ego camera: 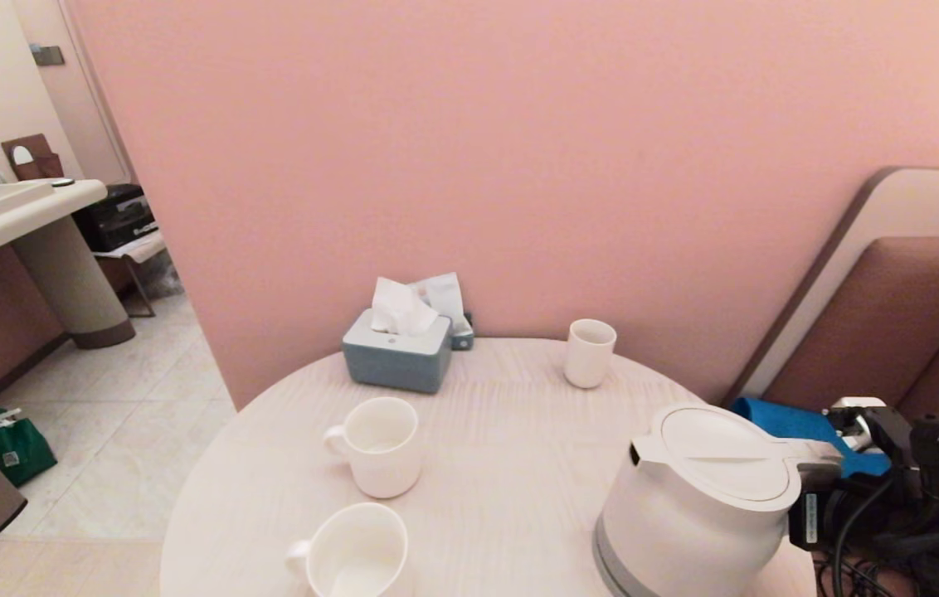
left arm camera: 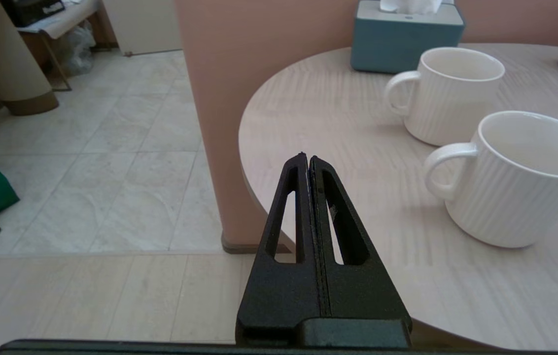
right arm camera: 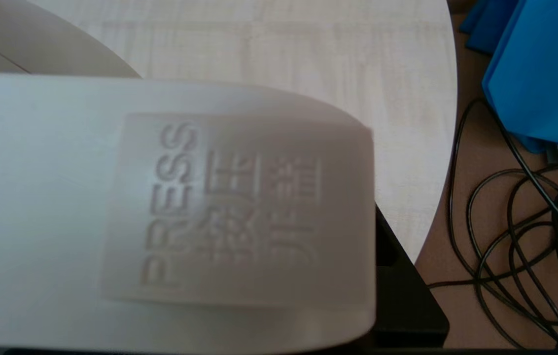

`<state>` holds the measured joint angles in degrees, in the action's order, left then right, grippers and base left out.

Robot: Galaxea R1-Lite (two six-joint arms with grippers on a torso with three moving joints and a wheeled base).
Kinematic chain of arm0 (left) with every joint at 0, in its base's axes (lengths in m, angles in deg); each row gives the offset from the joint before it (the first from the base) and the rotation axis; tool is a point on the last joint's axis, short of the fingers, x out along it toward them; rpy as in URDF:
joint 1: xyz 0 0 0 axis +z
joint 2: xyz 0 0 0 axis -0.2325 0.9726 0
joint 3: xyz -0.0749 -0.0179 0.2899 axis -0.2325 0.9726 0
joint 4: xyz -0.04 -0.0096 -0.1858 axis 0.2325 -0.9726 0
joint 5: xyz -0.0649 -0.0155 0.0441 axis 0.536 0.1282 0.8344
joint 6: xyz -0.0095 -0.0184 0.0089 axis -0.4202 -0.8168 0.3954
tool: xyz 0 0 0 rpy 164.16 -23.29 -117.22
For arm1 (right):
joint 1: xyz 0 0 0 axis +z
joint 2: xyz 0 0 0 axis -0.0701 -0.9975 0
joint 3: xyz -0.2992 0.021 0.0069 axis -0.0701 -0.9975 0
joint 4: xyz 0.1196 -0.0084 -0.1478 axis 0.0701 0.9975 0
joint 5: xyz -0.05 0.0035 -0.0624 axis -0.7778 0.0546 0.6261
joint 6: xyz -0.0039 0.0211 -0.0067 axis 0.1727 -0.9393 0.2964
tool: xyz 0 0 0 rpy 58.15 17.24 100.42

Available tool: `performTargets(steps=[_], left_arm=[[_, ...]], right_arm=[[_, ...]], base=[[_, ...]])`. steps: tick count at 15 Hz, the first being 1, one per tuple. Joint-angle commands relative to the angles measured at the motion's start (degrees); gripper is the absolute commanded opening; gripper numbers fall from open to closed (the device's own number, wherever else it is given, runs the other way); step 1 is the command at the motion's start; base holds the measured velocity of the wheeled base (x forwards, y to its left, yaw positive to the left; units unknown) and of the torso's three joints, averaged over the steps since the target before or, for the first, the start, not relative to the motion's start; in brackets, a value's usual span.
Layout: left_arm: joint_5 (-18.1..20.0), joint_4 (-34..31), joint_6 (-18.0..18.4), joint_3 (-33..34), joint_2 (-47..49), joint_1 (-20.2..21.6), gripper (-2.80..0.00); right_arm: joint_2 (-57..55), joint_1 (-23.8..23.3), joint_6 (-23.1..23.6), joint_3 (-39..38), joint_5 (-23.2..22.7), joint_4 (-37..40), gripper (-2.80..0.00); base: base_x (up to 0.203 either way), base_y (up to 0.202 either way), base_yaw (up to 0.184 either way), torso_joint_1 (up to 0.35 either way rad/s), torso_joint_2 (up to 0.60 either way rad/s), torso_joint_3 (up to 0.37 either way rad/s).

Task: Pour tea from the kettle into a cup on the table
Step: Pick up the kettle

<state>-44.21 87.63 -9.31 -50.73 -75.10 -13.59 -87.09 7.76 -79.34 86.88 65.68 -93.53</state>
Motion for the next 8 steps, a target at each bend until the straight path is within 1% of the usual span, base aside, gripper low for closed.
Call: performTargets(steps=[1, 6, 8], left_arm=[[0.0, 0.1, 0.0, 0.0, 0.0, 0.1, -2.8], [0.0, 0.1, 0.0, 0.0, 0.0, 0.1, -2.8], [0.0, 0.1, 0.0, 0.0, 0.0, 0.1, -2.8]], right_arm=[[1.0, 0.2, -0.1, -0.1, -0.3, -0.2, -2.8], [4.2, 1.5, -0.4, 0.9, -0.1, 0.4, -2.8], [6.2, 1.5, -2.1, 3.6, 0.6, 2.0, -2.8]], base=[[0.0, 0.0, 0.0, 0.0, 0.0, 0.0], [0.0, 0.0, 0.0, 0.0, 0.0, 0.0], [0.0, 0.0, 0.0, 0.0, 0.0, 0.0]])
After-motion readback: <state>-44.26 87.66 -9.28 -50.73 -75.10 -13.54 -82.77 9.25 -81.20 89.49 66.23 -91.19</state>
